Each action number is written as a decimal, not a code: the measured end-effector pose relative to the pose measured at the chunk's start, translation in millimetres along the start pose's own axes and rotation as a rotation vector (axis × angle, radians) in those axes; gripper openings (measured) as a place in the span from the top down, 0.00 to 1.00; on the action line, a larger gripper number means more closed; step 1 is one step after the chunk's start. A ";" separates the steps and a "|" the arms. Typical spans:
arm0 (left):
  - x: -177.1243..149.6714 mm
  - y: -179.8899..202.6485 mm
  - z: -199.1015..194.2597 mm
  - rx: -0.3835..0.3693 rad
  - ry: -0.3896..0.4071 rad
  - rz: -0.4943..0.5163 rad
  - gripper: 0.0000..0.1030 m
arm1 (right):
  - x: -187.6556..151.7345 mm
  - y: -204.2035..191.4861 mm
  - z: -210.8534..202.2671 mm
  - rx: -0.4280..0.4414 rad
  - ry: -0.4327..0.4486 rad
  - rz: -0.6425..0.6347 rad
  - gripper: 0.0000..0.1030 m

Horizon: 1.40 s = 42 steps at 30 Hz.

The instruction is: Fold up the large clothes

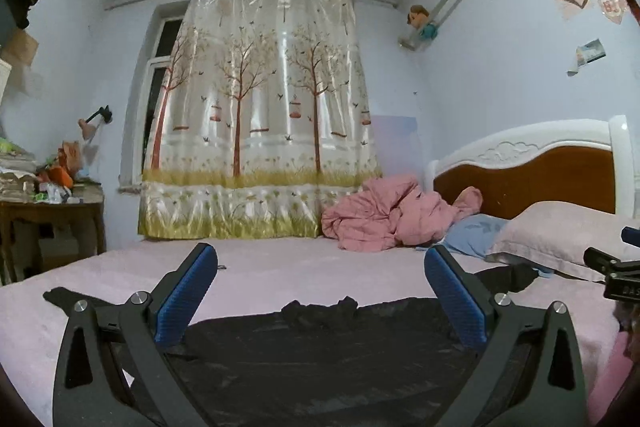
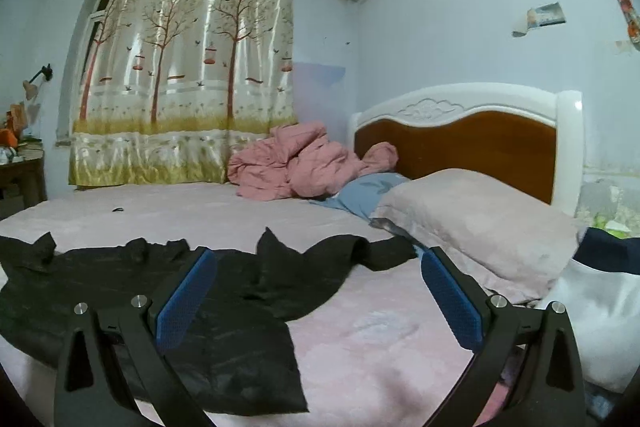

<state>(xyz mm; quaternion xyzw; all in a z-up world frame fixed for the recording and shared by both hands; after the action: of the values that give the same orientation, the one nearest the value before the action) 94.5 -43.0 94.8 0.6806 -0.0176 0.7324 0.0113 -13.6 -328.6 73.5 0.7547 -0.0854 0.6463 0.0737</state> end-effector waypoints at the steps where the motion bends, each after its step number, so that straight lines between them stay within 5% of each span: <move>1: -0.5 0.5 3.2 0.018 -0.003 0.005 0.00 | 1.6 -1.5 3.1 0.024 0.004 0.000 0.00; 5: -3.0 4.3 22.3 -0.009 -0.058 -0.036 0.00 | 7.6 9.9 15.8 0.134 0.009 0.053 0.00; 9: 0.9 9.0 48.0 -0.020 -0.089 -0.029 0.00 | 25.5 70.8 28.6 0.101 0.050 0.198 0.00; 13: 6.8 12.3 79.6 0.000 -0.097 -0.017 0.00 | 40.7 106.1 82.5 0.259 -0.071 0.278 0.00; 15: 4.0 10.6 94.6 0.002 -0.110 -0.037 0.00 | 38.1 123.7 119.5 0.245 -0.124 0.351 0.00; 21: -32.2 -1.7 137.4 0.029 -0.180 -0.054 0.00 | -3.7 152.1 212.9 0.209 -0.222 0.466 0.12; 26: -85.2 -12.5 176.4 0.043 -0.271 -0.038 0.00 | -57.4 173.5 305.2 0.272 -0.334 0.650 0.22; 32: -134.2 -38.6 204.0 0.094 -0.348 -0.128 0.00 | -88.2 187.2 379.3 0.300 -0.322 0.792 0.24; 33: -133.5 -41.2 202.8 0.094 -0.342 -0.136 0.00 | -90.7 190.4 389.0 0.287 -0.312 0.806 0.27; 38: -128.7 -39.5 192.9 0.125 -0.291 -0.096 0.00 | -99.4 191.1 410.5 0.199 -0.319 0.712 0.86; 42: -123.6 -35.5 187.2 0.132 -0.263 -0.065 0.00 | -73.7 177.0 388.2 0.263 -0.252 0.667 0.93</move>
<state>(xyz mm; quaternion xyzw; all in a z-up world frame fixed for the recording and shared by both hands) 291.5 -14.3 -14.5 0.7700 0.0513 0.6358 -0.0122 309.5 -584.6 -58.7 0.7619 -0.2509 0.5425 -0.2495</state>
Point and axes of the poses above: each gripper's, at about its wrist camera, not at the fingertips, and z roughly the way its jaws point, y to its right, x to its top, the point moved 8 cm from there along z, roughly the way its jaws point, and after that the axes turned 11 degrees about x, right-handed, at the moved point
